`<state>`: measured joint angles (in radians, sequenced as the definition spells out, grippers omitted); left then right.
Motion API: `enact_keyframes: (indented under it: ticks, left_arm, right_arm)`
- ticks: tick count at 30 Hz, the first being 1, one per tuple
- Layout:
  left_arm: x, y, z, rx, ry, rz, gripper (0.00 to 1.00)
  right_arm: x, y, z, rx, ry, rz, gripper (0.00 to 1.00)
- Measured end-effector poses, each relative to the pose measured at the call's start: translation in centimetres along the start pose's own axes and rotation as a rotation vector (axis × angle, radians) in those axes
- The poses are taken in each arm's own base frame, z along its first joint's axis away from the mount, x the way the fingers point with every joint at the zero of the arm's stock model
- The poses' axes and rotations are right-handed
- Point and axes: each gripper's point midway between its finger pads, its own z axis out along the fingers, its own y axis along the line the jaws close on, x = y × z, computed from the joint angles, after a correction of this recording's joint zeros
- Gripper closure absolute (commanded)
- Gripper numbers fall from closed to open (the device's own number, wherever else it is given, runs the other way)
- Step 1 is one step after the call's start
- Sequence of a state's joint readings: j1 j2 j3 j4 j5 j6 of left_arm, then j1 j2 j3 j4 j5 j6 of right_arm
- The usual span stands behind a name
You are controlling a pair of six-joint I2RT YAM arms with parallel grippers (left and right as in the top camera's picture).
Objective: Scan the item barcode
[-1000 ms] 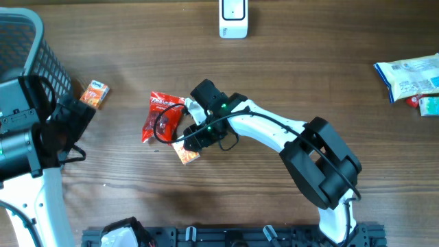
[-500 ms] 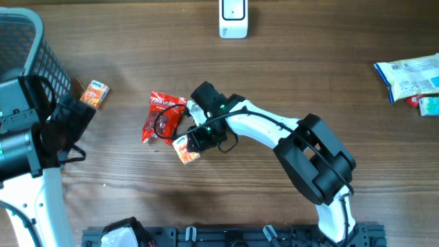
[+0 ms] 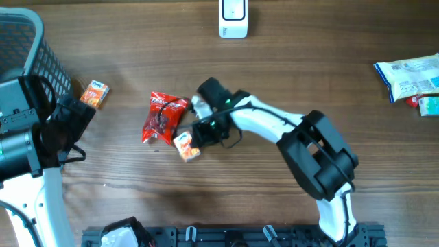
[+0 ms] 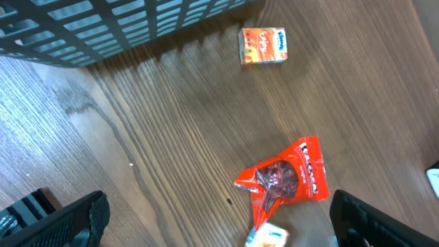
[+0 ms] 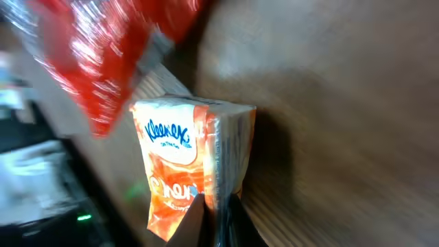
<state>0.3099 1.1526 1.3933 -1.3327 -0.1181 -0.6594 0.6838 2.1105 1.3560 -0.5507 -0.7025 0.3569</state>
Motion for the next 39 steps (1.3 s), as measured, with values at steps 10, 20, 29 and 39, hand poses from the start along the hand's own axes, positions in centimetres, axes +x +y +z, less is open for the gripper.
enact_keyframes:
  ticks: [10, 20, 29, 39]
  left_arm:
    - [0.0, 0.0, 0.0, 0.0, 0.0, 0.0, 0.0]
    - [0.0, 0.0, 0.0, 0.0, 0.0, 0.0, 0.0]
    - [0.0, 0.0, 0.0, 0.0, 0.0, 0.0, 0.0]
    - [0.0, 0.0, 0.0, 0.0, 0.0, 0.0, 0.0]
  right_arm:
    - [-4.9, -4.1, -13.4, -0.491, -0.21, 0.083, 0.96]
    - [-6.1, -6.4, -22.5, -0.748, -0.397, 0.006, 0.96]
    - [-7.2, -8.0, -25.3, -0.76, -0.452, 0.023, 0.96]
    - [-7.7, -7.0, -25.0, -0.786, -0.39, 0.106, 0.96]
